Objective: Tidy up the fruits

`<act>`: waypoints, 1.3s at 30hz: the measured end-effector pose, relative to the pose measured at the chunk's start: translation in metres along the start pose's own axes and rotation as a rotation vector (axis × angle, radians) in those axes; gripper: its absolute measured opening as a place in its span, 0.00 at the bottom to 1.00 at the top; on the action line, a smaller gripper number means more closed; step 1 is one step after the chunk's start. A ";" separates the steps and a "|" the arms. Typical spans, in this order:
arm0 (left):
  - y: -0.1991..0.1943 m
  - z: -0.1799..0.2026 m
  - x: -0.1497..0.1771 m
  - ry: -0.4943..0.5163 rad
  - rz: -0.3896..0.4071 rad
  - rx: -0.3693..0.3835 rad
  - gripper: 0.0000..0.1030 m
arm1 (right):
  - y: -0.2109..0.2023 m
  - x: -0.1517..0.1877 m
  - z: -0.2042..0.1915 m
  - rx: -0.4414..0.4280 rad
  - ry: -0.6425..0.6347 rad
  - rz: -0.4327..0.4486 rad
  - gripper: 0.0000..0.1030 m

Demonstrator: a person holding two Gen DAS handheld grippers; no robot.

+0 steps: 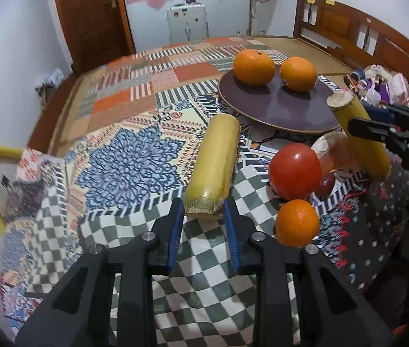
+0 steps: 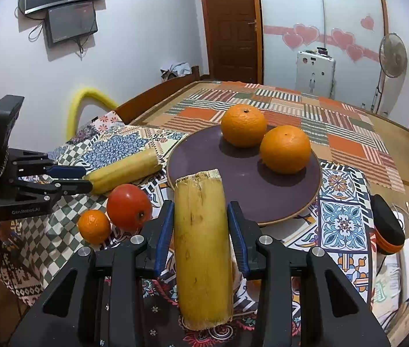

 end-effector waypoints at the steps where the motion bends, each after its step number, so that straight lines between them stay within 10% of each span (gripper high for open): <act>1: -0.001 0.001 -0.003 -0.010 0.003 0.017 0.27 | -0.001 -0.001 0.001 0.000 0.005 0.004 0.33; 31: 0.070 0.025 -0.063 0.021 -0.115 0.038 0.42 | -0.031 -0.024 0.040 0.030 0.061 0.108 0.33; 39: 0.050 0.020 -0.068 0.020 -0.032 -0.002 0.38 | -0.036 -0.030 0.045 0.056 0.061 0.122 0.33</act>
Point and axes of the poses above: each gripper's, at about its wrist camera, not at the fingertips, and y roughly the way its jaws point, z to its right, x to its underside, the point moved 10 cm from there along y, roughly the way its jaws point, and after that the axes turned 4 degrees about -y, right-handed, at the moved point
